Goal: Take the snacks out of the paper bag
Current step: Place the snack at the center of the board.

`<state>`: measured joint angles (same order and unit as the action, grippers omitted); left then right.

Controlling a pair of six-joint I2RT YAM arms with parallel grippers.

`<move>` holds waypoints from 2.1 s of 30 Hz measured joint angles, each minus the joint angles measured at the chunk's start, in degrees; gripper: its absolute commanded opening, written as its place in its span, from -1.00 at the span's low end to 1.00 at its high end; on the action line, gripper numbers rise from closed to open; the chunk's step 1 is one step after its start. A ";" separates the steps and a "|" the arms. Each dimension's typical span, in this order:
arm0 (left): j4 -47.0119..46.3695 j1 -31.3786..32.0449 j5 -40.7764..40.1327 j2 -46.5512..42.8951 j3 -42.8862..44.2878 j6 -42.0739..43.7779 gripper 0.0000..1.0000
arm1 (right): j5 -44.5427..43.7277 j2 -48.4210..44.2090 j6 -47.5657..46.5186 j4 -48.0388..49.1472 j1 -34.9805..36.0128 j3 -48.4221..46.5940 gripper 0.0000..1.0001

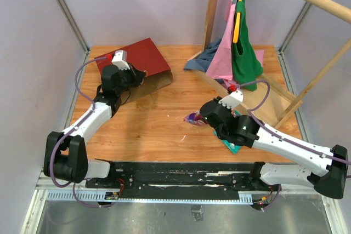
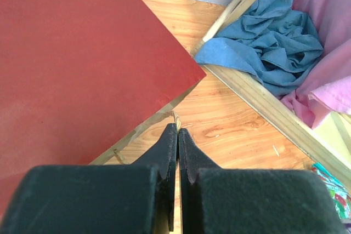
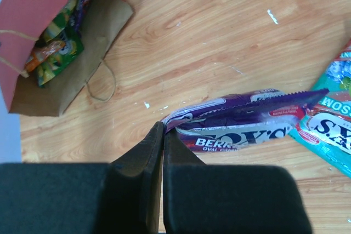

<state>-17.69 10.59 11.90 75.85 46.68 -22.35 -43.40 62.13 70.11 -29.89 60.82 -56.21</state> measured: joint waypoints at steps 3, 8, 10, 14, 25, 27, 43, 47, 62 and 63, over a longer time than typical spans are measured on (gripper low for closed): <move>-0.02 0.00 0.02 0.00 0.28 -0.07 -0.99 | -0.87 0.57 3.39 0.17 -0.13 2.43 -0.99; 0.09 0.00 0.07 0.00 0.42 -0.07 -0.99 | -0.17 2.14 6.45 0.57 -3.48 5.03 -0.99; 0.20 0.00 0.24 0.07 0.70 -0.07 -0.99 | 0.50 2.51 6.91 1.62 -5.88 5.44 -0.99; 0.22 0.00 0.22 0.09 0.94 -0.02 -0.99 | 0.98 3.85 7.04 3.91 -7.89 5.51 -0.99; 0.68 0.00 -0.26 0.09 1.01 0.31 -0.99 | 1.64 5.07 6.38 5.60 -7.87 5.49 -0.99; 0.68 0.00 -0.24 0.09 1.01 0.42 -0.99 | 1.64 5.07 6.34 5.51 -7.80 5.49 -0.99; 2.38 0.00 -1.46 0.04 1.51 1.09 -0.99 | -11.32 5.51 18.29 -14.99 12.61 -3.96 -0.99; 3.67 0.00 -2.16 0.22 2.43 1.11 -0.99 | -13.94 7.61 23.15 -18.40 11.61 -3.96 -0.99; 4.76 0.00 -3.15 3.06 3.82 1.55 -0.99 | -9.09 16.11 20.24 -13.18 -2.62 -3.02 -0.99; 4.81 0.00 -3.17 3.17 3.91 1.55 -0.99 | -9.07 16.11 19.56 -13.03 -2.62 -3.08 -0.99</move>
<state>-12.88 10.59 8.73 79.02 50.59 -20.80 -52.47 78.24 89.67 -42.92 58.19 -59.29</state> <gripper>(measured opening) 0.014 0.009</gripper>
